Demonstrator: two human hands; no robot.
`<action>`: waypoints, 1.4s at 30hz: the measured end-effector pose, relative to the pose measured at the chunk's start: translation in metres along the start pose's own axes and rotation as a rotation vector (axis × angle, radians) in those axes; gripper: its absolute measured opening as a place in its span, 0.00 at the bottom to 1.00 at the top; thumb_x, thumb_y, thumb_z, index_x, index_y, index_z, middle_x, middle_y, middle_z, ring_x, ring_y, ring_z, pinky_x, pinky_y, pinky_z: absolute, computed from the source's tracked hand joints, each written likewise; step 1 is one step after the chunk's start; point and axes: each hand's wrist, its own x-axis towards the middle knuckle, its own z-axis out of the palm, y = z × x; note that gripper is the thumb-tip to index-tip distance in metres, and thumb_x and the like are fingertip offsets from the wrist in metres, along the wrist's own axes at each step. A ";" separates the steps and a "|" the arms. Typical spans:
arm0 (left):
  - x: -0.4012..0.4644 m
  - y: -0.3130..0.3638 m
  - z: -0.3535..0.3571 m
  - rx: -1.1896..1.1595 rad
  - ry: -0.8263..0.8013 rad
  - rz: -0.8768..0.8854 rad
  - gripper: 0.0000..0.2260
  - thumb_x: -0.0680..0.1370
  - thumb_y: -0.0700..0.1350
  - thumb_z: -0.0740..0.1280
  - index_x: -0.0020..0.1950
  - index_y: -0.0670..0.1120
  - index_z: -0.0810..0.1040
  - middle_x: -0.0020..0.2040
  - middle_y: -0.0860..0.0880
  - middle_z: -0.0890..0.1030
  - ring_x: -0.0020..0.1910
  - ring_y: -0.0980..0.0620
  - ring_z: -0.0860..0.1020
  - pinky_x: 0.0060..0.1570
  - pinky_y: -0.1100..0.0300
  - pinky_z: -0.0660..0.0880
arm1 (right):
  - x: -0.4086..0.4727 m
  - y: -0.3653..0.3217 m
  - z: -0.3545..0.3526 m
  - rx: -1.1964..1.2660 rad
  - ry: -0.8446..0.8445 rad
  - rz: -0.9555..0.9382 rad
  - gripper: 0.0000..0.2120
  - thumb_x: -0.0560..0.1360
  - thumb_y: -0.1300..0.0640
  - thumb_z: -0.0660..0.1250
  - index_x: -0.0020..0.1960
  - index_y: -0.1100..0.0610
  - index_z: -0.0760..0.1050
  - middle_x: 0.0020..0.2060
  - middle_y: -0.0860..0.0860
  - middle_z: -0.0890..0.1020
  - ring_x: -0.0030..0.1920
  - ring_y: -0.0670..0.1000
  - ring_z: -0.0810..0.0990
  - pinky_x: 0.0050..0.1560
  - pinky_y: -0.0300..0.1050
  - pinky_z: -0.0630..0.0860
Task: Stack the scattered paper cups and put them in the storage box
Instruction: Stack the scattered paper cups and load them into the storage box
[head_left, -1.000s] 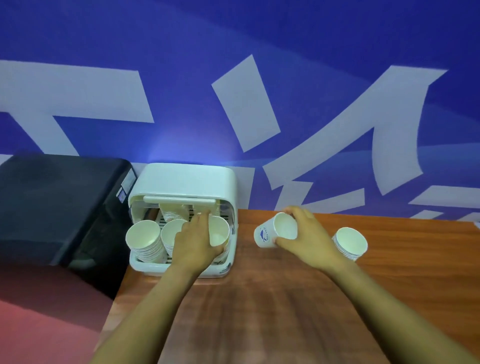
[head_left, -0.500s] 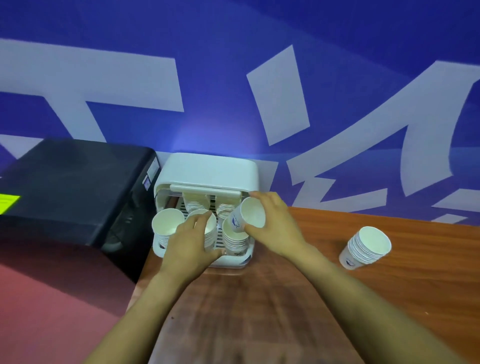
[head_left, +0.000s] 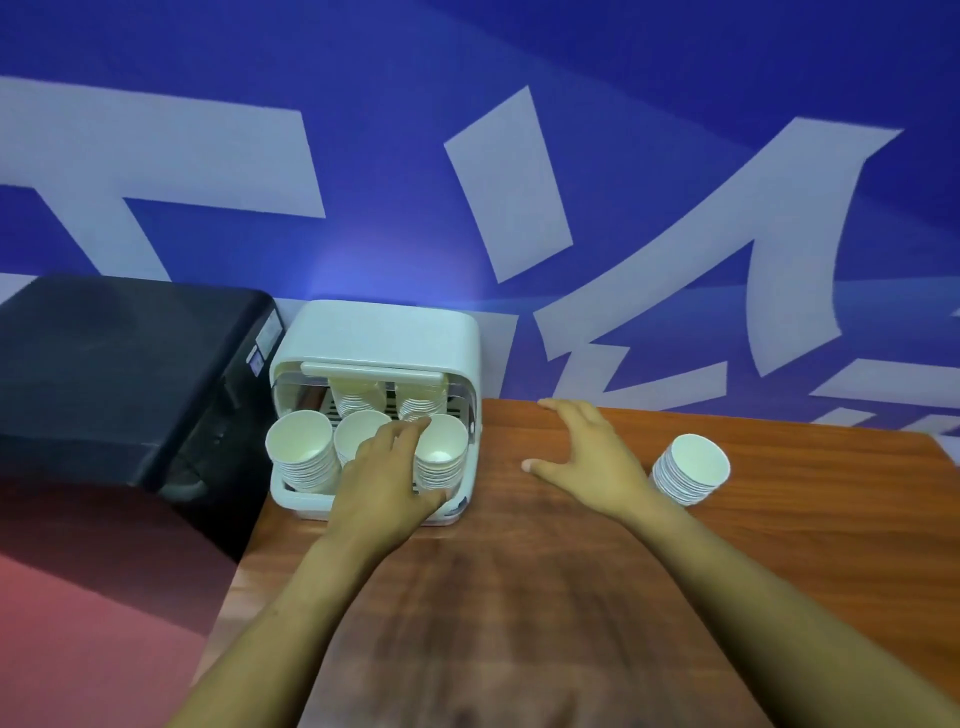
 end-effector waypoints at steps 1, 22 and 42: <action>0.003 0.004 0.002 0.024 -0.009 -0.002 0.35 0.71 0.54 0.71 0.75 0.53 0.60 0.72 0.51 0.64 0.69 0.48 0.65 0.63 0.51 0.68 | -0.005 0.010 -0.006 -0.003 0.006 0.015 0.36 0.68 0.42 0.73 0.71 0.45 0.63 0.68 0.46 0.68 0.69 0.50 0.66 0.66 0.49 0.69; 0.067 0.030 0.055 0.596 -0.164 -0.148 0.38 0.72 0.54 0.69 0.76 0.57 0.53 0.74 0.47 0.60 0.71 0.44 0.62 0.67 0.43 0.59 | -0.018 0.173 -0.066 -0.139 -0.153 0.440 0.48 0.66 0.45 0.74 0.76 0.41 0.47 0.77 0.52 0.49 0.71 0.61 0.63 0.65 0.54 0.68; 0.077 -0.008 0.060 0.513 -0.074 -0.053 0.36 0.70 0.57 0.69 0.75 0.56 0.57 0.67 0.48 0.67 0.65 0.43 0.68 0.63 0.48 0.63 | 0.006 0.127 0.004 -0.034 -0.201 0.294 0.39 0.65 0.51 0.74 0.71 0.45 0.59 0.62 0.50 0.64 0.62 0.58 0.68 0.59 0.47 0.69</action>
